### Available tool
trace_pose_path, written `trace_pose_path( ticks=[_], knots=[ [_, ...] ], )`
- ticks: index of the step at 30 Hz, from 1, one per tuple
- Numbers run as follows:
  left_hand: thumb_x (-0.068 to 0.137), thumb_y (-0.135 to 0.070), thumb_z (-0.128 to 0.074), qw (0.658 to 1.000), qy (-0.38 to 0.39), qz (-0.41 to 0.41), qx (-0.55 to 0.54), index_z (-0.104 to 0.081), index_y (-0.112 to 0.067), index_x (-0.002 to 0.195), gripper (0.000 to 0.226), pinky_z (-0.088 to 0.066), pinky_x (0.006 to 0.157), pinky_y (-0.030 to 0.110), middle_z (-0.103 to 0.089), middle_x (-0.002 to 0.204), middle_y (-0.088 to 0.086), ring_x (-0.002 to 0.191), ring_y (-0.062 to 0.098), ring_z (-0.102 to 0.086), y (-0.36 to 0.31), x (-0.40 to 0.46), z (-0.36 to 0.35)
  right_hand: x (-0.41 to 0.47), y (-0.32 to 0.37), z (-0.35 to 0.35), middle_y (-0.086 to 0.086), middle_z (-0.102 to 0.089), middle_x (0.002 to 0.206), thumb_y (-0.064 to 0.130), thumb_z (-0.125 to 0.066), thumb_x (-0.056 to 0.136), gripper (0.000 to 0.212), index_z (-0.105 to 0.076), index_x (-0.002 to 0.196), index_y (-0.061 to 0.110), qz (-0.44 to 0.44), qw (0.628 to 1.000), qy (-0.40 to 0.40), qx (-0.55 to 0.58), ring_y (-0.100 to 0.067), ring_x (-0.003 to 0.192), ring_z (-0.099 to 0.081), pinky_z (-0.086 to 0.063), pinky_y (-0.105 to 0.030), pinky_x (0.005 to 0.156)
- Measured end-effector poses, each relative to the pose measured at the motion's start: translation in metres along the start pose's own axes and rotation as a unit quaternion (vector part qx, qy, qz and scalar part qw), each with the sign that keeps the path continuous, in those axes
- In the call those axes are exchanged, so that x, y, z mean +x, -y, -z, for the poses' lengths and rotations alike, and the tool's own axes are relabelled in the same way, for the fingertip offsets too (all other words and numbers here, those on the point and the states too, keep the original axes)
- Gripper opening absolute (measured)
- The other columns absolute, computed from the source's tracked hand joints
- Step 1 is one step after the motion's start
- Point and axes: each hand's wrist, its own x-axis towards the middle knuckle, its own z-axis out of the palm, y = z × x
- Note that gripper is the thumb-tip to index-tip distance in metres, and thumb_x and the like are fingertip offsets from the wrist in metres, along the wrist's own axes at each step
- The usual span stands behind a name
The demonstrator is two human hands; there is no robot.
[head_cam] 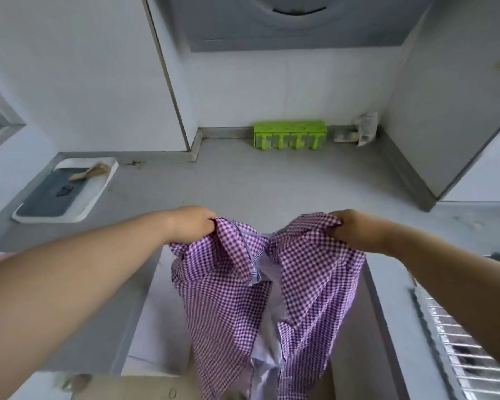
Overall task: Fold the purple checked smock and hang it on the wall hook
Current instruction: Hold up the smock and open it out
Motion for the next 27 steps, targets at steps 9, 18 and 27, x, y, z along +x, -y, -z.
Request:
trace_pose_path(
  ticks=[9,18,27],
  knots=[
    [0.104,-0.069,-0.03,0.974,-0.174,0.11,-0.097,-0.072,-0.009,0.112,0.074,-0.049,0.08,0.033,-0.07,0.103,0.008,0.088,0.025,-0.064,-0.019,0.014,0.056,0.029,-0.006,0.083,-0.007,-0.071,0.095,0.051,-0.04,0.105,0.045,-0.068,0.096,0.017,0.005,0.98,-0.201,0.009,-0.02,0.077,-0.063,-0.048,-0.035,0.077],
    [0.099,-0.079,-0.022,0.948,-0.234,0.117,-0.184,-0.073,-0.008,0.118,0.09,-0.053,0.097,0.04,-0.072,0.114,0.013,0.096,0.028,-0.068,0.013,0.064,0.127,0.084,0.033,0.133,-0.008,-0.063,0.085,0.057,-0.033,0.105,0.052,-0.059,0.085,0.017,0.002,0.958,-0.286,-0.013,-0.03,0.075,-0.056,-0.041,-0.035,0.071],
    [0.107,-0.066,-0.022,0.956,-0.223,0.072,-0.175,-0.068,-0.003,0.129,0.08,-0.046,0.097,0.035,-0.069,0.121,0.017,0.093,0.025,-0.064,0.055,0.128,0.175,0.144,0.059,0.154,-0.015,-0.069,0.098,0.053,-0.031,0.104,0.052,-0.066,0.099,0.015,-0.044,0.947,-0.306,-0.087,-0.035,0.088,-0.062,-0.05,-0.039,0.078]
  ],
)
